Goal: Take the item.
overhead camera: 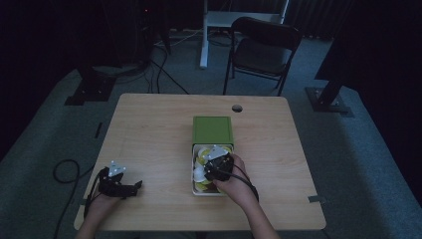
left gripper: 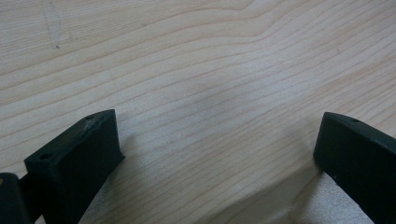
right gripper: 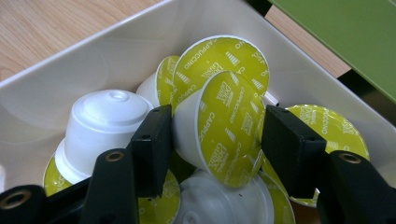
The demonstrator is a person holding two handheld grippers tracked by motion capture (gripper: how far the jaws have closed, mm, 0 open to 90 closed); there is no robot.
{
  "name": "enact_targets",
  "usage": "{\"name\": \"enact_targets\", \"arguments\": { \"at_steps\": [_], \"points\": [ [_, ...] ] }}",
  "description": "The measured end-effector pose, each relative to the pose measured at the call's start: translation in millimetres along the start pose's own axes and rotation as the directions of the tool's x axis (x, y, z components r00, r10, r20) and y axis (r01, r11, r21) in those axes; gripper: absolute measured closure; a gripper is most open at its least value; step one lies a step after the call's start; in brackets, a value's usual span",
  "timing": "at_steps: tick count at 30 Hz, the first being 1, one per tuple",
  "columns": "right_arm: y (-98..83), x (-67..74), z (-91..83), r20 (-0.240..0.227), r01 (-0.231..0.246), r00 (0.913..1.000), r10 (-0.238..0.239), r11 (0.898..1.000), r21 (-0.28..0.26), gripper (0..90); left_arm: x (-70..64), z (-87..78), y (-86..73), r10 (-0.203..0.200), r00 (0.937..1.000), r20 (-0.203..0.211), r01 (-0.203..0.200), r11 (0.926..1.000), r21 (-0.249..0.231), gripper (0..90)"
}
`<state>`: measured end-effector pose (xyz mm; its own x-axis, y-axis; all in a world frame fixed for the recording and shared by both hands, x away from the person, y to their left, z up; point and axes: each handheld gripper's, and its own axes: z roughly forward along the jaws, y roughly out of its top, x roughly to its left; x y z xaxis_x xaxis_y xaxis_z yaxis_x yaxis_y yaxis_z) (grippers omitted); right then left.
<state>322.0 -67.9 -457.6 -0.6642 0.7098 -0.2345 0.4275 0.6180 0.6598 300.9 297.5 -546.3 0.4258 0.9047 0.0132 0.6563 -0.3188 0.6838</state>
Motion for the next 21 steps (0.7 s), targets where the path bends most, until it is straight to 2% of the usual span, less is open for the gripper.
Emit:
{"name": "enact_targets", "arguments": {
  "at_steps": [10, 21],
  "points": [
    [2.6, -4.4, -5.6, -0.026, -0.04, 0.9989, 0.039, 0.998, -0.039, 53.9, 0.2, 0.0, 0.0, 0.002, 1.0, -0.001, -0.002, 1.0, 0.0, 0.6],
    [2.8, -11.5, -15.4, -0.052, -0.084, 0.9955, 0.08, 0.993, -0.08, 60.6, 0.1, 0.0, 0.0, 0.001, 1.0, -0.001, -0.001, 1.0, 0.0, 0.6]
  ]
}}
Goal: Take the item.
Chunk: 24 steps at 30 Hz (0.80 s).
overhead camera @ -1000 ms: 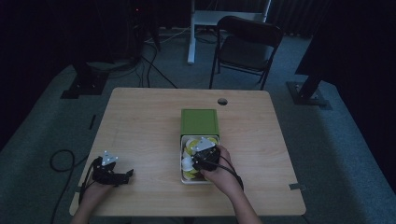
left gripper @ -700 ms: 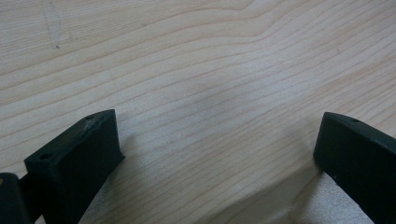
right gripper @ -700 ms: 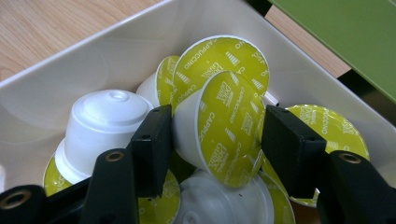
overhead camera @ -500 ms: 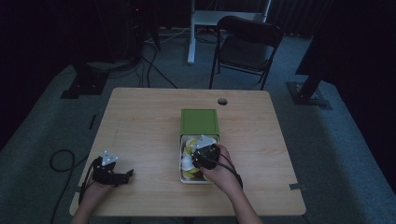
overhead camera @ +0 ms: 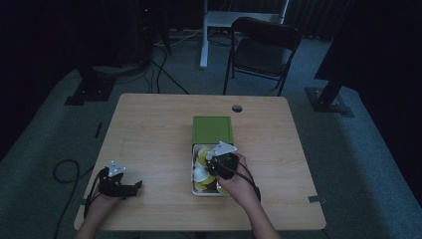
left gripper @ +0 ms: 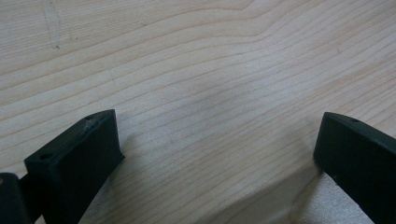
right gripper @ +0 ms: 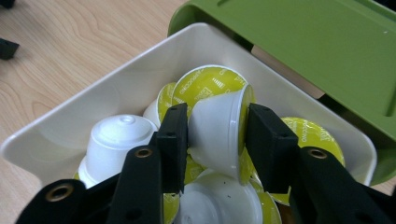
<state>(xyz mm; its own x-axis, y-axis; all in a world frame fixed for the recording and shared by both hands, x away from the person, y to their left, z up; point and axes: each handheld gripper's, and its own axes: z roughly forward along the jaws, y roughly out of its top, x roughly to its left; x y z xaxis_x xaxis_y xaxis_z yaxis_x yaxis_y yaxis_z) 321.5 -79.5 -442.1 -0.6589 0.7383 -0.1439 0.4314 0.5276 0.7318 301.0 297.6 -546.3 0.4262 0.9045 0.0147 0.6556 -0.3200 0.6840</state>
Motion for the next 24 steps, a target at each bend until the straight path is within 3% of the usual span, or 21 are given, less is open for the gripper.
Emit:
{"name": "enact_targets", "arguments": {
  "at_steps": [12, 24],
  "points": [
    [-0.9, -6.7, -10.5, -0.002, -0.022, 0.9998, 0.022, 1.0, -0.02, 64.2, 0.0, 0.0, 0.0, 0.0, 1.0, 0.0, 0.0, 1.0, 0.0, 0.6],
    [-2.7, -8.5, -16.4, -0.035, -0.047, 0.9984, 0.045, 0.998, -0.037, 64.3, 0.0, -0.2, 0.1, -0.001, 1.0, 0.002, 0.001, 1.0, 0.003, 0.6]
  ]
}}
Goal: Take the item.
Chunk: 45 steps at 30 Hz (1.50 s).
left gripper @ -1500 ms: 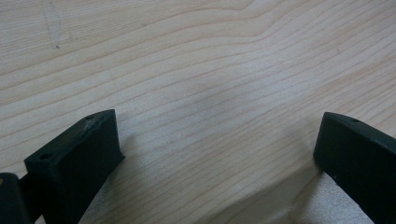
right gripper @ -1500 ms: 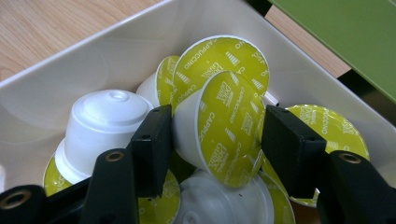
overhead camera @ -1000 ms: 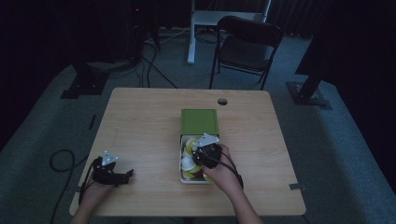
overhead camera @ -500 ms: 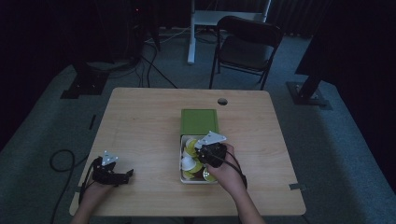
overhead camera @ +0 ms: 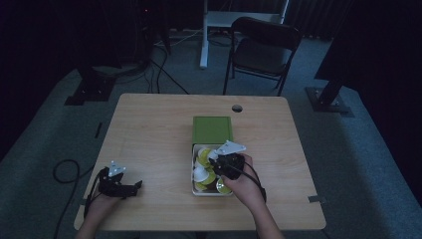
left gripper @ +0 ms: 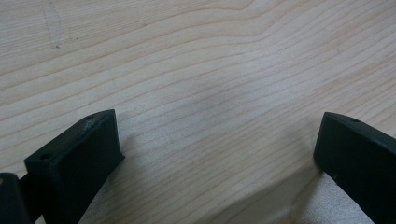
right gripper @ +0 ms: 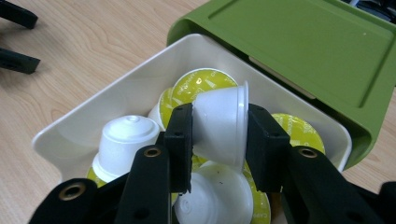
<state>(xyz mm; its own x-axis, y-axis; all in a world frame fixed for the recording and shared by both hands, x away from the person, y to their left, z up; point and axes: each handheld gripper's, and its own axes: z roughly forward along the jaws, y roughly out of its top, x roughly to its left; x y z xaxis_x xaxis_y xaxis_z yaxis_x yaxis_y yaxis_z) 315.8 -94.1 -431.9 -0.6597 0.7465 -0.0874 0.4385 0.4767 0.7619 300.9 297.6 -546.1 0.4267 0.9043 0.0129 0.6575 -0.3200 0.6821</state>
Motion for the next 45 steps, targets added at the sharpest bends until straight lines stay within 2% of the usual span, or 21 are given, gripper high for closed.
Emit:
{"name": "enact_targets", "arguments": {
  "at_steps": [4, 8, 20, 28, 36, 45],
  "points": [
    [1.3, 1.8, -2.5, -0.005, 0.008, 1.0, -0.008, 1.0, -0.009, 64.3, 0.0, 0.1, -0.1, 0.0, 1.0, -0.001, 0.0, 1.0, -0.001, 0.6],
    [1.7, 1.3, -6.1, -0.029, -0.008, 0.9996, 0.007, 1.0, -0.022, 64.3, 0.0, 0.1, 0.0, 0.0, 1.0, -0.001, 0.0, 1.0, -0.001, 0.6],
    [5.1, -2.7, -20.9, -0.055, -0.035, 0.998, 0.03, 0.996, -0.078, 64.3, 0.0, 0.0, -0.1, 0.001, 1.0, -0.001, -0.001, 1.0, -0.001, 0.6],
    [9.0, -7.1, -35.4, -0.054, -0.05, 0.9976, 0.044, 0.992, -0.119, 64.3, 0.0, 0.1, -0.1, 0.001, 1.0, -0.001, -0.001, 1.0, -0.001, 0.6],
    [11.1, -16.1, -50.7, -0.065, -0.079, 0.9956, 0.068, 0.981, -0.179, 64.3, 0.0, 0.0, -0.1, 0.001, 1.0, -0.001, -0.001, 1.0, -0.001, 0.6],
    [6.8, -32.9, -66.7, -0.021, -0.099, 0.9951, 0.097, 0.966, -0.237, 64.2, 0.0, 0.0, -0.1, 0.001, 1.0, -0.001, -0.001, 1.0, -0.001, 0.6]
  ]
}}
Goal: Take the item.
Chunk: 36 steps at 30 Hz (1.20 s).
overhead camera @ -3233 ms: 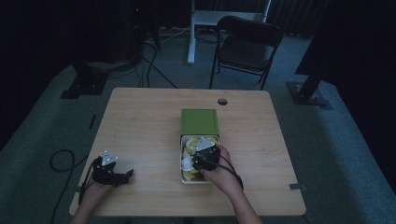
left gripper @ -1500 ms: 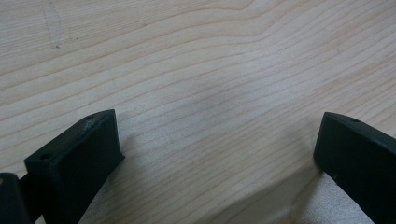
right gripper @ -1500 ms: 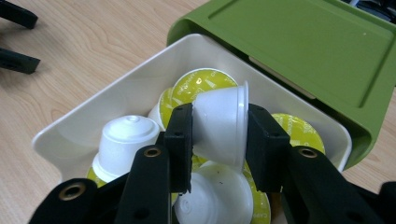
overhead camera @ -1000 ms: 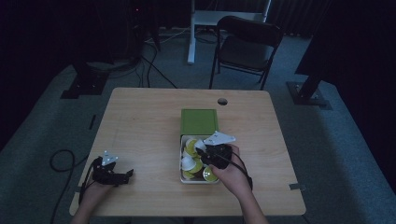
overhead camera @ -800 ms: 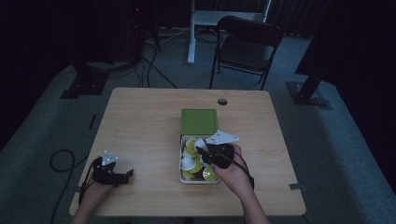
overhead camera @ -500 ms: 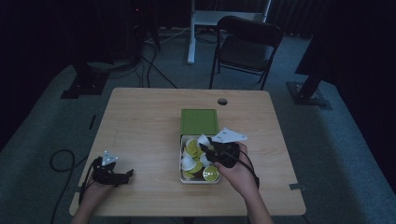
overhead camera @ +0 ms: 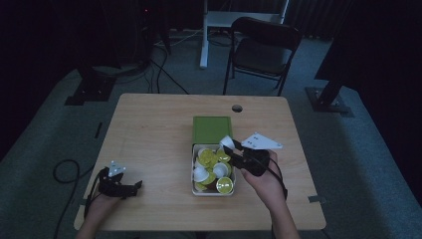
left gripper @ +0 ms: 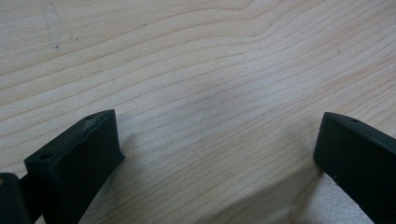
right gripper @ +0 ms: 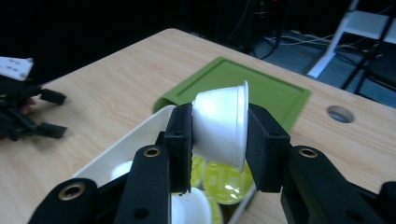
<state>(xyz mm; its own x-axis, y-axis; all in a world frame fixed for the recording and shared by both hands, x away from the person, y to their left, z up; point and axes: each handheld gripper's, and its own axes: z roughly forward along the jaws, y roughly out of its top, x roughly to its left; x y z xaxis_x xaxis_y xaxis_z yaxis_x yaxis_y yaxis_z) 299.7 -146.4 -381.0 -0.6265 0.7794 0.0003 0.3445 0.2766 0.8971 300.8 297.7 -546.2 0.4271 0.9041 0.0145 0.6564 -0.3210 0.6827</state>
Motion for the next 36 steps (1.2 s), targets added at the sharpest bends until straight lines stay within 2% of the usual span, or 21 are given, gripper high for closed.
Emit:
{"name": "enact_targets", "arguments": {
  "at_steps": [15, 23, 36],
  "points": [
    [-16.6, -30.6, -12.4, 0.087, -0.046, 0.9951, 0.045, 0.999, 0.007, 64.2, 0.0, 0.0, 0.0, 0.0, 1.0, 0.0, 0.0, 1.0, 0.0, 0.6],
    [-29.7, -47.0, -18.9, 0.136, -0.07, 0.9883, 0.069, 0.998, 0.002, 64.2, -0.1, 0.2, 0.0, -0.001, 1.0, -0.001, 0.001, 1.0, -0.002, 0.6],
    [-48.8, -64.9, -23.1, 0.193, -0.101, 0.9763, 0.097, 0.995, 0.014, 64.1, 0.0, 0.1, 0.0, -0.001, 1.0, -0.001, 0.001, 1.0, -0.002, 0.6]
  ]
}}
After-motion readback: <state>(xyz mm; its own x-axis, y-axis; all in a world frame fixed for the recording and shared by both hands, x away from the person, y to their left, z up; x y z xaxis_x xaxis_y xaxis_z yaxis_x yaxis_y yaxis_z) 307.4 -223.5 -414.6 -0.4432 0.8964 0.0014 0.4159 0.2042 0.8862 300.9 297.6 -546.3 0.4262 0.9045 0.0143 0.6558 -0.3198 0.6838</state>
